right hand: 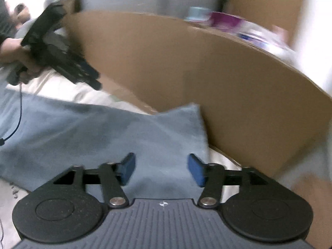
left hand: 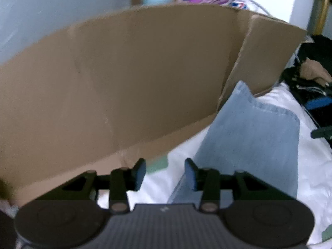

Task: Fold clothes

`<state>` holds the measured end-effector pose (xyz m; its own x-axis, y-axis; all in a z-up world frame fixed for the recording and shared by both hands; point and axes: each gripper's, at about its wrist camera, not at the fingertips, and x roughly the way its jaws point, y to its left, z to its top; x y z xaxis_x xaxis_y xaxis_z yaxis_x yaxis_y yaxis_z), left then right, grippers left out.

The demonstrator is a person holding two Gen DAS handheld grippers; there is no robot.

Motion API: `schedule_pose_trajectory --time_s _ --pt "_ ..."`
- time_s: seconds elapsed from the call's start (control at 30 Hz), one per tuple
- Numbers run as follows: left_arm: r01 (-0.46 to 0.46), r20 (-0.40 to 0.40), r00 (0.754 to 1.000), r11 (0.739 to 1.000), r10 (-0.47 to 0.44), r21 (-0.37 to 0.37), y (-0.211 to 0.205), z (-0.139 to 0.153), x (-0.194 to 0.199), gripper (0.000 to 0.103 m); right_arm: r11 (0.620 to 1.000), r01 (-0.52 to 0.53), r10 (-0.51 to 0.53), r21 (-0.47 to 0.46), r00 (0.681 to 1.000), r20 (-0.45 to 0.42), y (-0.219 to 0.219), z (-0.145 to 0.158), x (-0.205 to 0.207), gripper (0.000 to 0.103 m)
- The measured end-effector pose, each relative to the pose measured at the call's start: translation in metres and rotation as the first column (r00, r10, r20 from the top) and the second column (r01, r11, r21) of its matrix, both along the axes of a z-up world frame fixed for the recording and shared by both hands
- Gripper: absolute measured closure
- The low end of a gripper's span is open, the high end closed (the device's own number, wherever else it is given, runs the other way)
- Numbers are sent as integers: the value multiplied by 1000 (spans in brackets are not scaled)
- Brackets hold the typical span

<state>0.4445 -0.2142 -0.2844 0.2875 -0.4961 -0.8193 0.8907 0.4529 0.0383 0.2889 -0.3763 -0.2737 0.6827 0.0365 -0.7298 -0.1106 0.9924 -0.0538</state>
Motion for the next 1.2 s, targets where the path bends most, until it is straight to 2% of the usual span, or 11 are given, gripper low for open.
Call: schedule_pose_trajectory --time_s 0.13,0.27,0.43,0.6,0.77,0.9,0.97,1.13,1.2 --pt "48 26 999 999 -48 -4 -25 14 -16 50 994 99 -99 43 995 -22 -26 -3 -35 38" --pt "101 11 995 995 -101 1 -46 17 -38 49 979 188 -187 74 982 -20 -47 -8 -68 38" --pt "150 11 989 989 -150 0 -69 15 -75 46 974 215 -216 74 976 3 -45 -9 -92 38" --pt "225 -58 972 974 -226 -14 -87 7 -108 47 953 283 -289 109 957 39 -39 -23 -100 37" --pt "236 -105 965 970 -242 -65 -99 -3 -138 47 943 314 -322 114 945 60 -30 -27 -100 31" --pt "227 -134 961 968 -240 -103 -108 -12 -155 56 937 324 -335 127 940 69 -25 -25 -103 31" --pt "221 -148 960 968 -238 -121 -115 -18 -162 57 930 336 -349 145 935 67 -23 -24 -107 31" --pt "242 -136 958 966 -254 -96 -134 -34 -182 57 917 365 -377 159 925 55 -16 -27 -123 31" --pt "236 -105 964 968 -244 -84 -141 -42 -188 52 911 379 -391 164 919 47 -13 -28 -130 31"
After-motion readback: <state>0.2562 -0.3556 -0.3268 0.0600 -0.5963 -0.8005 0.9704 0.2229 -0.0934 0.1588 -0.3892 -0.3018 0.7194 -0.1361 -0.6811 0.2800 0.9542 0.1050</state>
